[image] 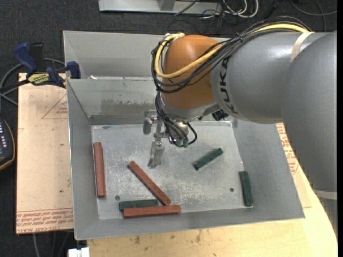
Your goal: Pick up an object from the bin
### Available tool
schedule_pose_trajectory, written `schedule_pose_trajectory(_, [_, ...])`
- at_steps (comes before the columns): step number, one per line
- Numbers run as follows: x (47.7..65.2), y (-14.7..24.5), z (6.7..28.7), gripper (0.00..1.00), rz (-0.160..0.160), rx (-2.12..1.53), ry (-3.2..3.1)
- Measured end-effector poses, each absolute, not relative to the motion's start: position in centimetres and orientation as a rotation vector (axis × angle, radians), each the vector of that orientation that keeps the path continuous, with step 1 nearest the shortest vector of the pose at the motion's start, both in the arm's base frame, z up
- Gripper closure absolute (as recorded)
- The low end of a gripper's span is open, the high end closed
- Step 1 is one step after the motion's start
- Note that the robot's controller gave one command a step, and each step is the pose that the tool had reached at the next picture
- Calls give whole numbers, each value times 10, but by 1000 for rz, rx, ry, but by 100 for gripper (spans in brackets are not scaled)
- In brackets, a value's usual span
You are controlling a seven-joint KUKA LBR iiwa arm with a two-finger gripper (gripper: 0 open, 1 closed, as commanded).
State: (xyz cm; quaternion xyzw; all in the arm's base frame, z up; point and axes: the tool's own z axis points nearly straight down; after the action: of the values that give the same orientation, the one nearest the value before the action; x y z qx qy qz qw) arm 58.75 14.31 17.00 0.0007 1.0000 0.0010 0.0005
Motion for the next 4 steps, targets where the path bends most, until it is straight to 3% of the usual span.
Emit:
schedule_pose_trajectory(1, [554,98,72,0,-2,38,3147])
schedule_pose_trajectory(2, [498,131,86,0,4,-13,3143])
schedule_pose_trajectory(3, [536,138,90,0,2,-156,3134])
schedule_pose_trajectory(4, [487,131,71,0,4,-175,3127])
